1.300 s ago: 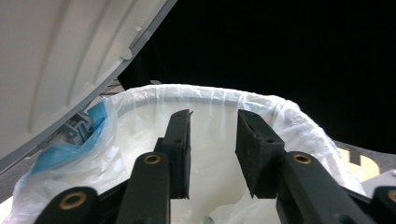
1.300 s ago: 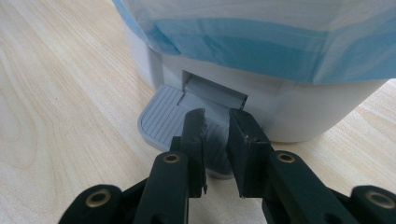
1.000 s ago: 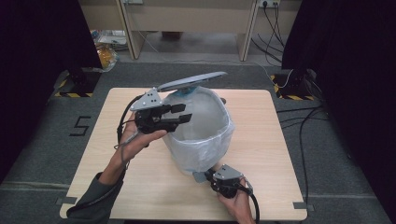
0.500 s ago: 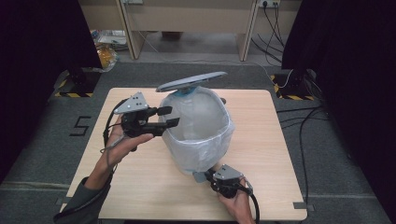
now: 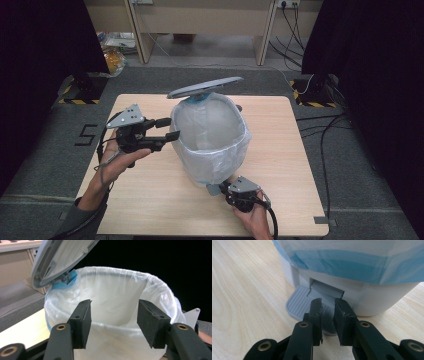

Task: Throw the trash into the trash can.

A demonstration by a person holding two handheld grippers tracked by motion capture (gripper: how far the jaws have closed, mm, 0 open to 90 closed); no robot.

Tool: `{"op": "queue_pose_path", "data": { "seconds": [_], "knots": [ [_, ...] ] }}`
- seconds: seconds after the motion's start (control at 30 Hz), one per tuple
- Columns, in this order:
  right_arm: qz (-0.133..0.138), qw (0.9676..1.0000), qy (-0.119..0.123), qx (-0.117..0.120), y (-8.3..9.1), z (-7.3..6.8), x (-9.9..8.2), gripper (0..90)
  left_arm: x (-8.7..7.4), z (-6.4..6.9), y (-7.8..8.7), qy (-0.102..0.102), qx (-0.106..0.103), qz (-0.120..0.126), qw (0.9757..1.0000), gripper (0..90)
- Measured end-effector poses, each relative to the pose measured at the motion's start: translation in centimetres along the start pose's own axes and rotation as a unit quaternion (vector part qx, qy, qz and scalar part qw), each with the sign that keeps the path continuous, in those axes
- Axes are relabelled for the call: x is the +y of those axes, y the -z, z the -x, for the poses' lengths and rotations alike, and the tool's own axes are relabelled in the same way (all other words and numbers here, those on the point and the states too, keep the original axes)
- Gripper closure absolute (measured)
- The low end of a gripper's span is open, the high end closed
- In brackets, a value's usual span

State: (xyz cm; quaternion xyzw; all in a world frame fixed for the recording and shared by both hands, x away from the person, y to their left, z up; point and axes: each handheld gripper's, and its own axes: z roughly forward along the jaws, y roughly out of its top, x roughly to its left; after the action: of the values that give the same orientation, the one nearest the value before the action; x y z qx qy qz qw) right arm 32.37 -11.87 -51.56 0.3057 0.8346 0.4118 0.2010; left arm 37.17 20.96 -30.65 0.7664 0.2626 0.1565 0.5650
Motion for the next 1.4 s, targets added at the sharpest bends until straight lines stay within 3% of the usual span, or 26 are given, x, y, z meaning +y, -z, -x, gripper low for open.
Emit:
{"op": "queue_pose_path", "data": {
  "seconds": [0.47,1.03,1.4],
  "knots": [
    [0.0,1.0,0.0,0.0,0.0,0.0,0.0,76.3,-2.3,-1.0,1.1,0.019,0.017,-0.01,0.9996,40.4],
    [0.001,1.0,-0.001,0.0,0.0,0.0,0.0,76.3,-4.9,-1.1,1.5,0.034,0.04,-0.026,0.9983,23.6],
    [0.001,1.0,-0.001,0.0,0.0,0.0,0.0,76.3,-7.2,-0.8,1.3,0.038,0.028,-0.024,0.9986,17.3]
  ]
}}
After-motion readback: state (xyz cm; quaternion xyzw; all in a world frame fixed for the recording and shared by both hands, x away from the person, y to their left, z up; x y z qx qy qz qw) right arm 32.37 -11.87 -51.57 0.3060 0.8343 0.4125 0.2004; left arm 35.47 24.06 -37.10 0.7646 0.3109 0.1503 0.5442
